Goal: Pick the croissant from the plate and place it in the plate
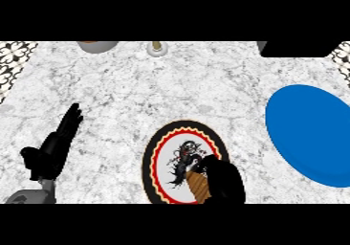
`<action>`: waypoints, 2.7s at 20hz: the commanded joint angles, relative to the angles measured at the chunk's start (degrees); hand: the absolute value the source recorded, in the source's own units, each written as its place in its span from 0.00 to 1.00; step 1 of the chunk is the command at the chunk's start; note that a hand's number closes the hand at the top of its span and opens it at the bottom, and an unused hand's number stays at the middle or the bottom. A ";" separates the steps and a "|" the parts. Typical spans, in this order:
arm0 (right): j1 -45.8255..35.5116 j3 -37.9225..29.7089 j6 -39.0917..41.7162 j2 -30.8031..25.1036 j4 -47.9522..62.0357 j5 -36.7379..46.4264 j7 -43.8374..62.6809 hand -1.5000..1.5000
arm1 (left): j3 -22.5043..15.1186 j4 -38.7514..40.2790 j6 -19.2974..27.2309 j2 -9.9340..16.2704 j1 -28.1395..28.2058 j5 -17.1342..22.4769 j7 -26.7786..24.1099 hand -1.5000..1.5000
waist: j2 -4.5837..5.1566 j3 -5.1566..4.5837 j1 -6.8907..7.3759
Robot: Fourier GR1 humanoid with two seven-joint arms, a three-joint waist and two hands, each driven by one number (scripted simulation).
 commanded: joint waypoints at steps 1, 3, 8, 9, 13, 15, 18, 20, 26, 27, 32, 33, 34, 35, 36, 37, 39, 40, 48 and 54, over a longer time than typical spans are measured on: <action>-2.38 -2.49 -0.97 0.59 6.35 -1.12 -6.08 1.00 | 1.76 -0.26 -0.41 -0.46 0.87 -1.02 -1.22 0.50 | 0.43 0.32 0.20; 5.37 -5.28 -2.68 -9.77 -3.14 -3.03 -9.48 1.00 | 0.43 -4.00 0.39 -0.68 1.82 -0.89 1.51 0.50 | 0.27 0.35 -0.24; 11.01 -24.66 -7.11 -26.32 -2.68 -10.78 -19.33 1.00 | 4.05 -0.48 0.83 0.75 2.95 1.11 -0.13 0.50 | -0.27 0.83 -6.96; 11.23 -28.58 -7.64 -28.82 -1.93 -13.10 -21.98 1.00 | 3.99 -0.35 0.96 0.97 3.12 0.75 -0.04 0.50 | -0.08 0.84 -6.74; 14.91 -39.45 -12.50 -37.85 1.09 -18.23 -35.91 1.00 | 3.48 -0.77 0.91 -0.10 4.49 0.97 -0.60 0.50 | -0.58 0.80 -6.83; 17.10 -44.77 -14.21 -40.96 3.62 -21.75 -43.16 1.00 | 3.87 -1.40 0.60 0.40 5.18 1.29 -0.50 0.50 | -0.72 0.83 -6.50; 20.74 -52.10 -13.33 -43.75 7.07 -30.49 -56.40 1.00 | 4.59 -0.70 -0.46 1.29 3.73 1.88 -0.23 0.50 | -0.40 0.63 -5.80; 23.84 -57.19 -13.38 -45.93 11.27 -33.38 -64.78 1.00 | 3.21 -1.04 0.33 -0.26 4.83 0.65 -1.83 0.50 | -0.28 0.56 -4.68; 28.36 -71.46 -11.07 -47.53 19.99 -42.84 -84.33 1.00 | 2.96 0.19 -1.32 0.48 2.17 0.14 -1.22 0.50 | 0.02 0.37 -2.56; 24.98 -73.38 -8.58 -49.70 21.58 -45.18 -83.92 1.00 | 1.88 0.39 0.53 -1.13 -0.10 -0.83 0.79 0.50 | 0.17 0.38 -1.99; 23.63 -77.93 -7.92 -49.61 21.20 -46.32 -85.72 1.00 | 4.25 -0.19 -2.65 1.40 -2.32 0.94 3.82 0.50 | 0.38 0.29 -0.63; 23.43 -76.99 -9.21 -47.05 20.26 -44.68 -86.58 1.00 | 4.08 0.03 -3.43 1.38 1.43 -0.22 0.19 0.50 | 0.38 0.29 -0.32; 24.35 -79.06 -4.00 -48.85 19.58 -47.92 -86.15 1.00 | 2.57 -2.40 -1.87 -0.57 1.15 -0.63 2.35 0.50 | 0.33 0.29 -0.43; 23.31 -78.27 -4.59 -47.87 19.64 -46.12 -86.43 1.00 | 3.08 0.64 -3.09 -0.50 1.47 -1.42 -1.14 0.50 | 0.39 0.28 -0.31; 25.39 -78.37 -5.45 -44.56 13.23 -45.91 -83.44 1.00 | 3.02 -0.89 -1.57 -0.83 -0.84 -2.08 1.63 0.50 | 0.36 0.27 -0.51; 21.65 -78.08 -3.29 -48.53 15.08 -46.44 -80.14 1.00 | 1.88 1.31 -1.99 -2.30 0.36 -2.66 -0.84 0.50 | 0.42 0.26 -0.23; 22.34 -78.86 -1.49 -48.02 10.88 -45.87 -77.07 1.00 | 4.19 2.49 -3.38 -0.84 -3.05 -1.54 0.88 0.50 | 0.42 0.26 -0.36; 21.15 -75.57 -4.51 -44.95 7.12 -43.94 -74.28 1.00 | 1.16 -4.10 0.59 -3.16 -0.79 -3.72 4.73 0.50 | 0.37 0.28 -0.01; 10.14 -67.13 -0.05 -45.60 5.27 -39.85 -63.88 1.00 | 3.52 0.77 -3.90 -2.75 0.43 -2.96 -0.97 0.50 | 0.48 0.29 0.48; 0.04 -58.16 -4.30 -39.48 8.39 -33.17 -61.79 1.00 | 4.19 -0.16 -2.73 -3.29 -1.02 -4.42 1.30 0.50 | 0.54 0.32 0.57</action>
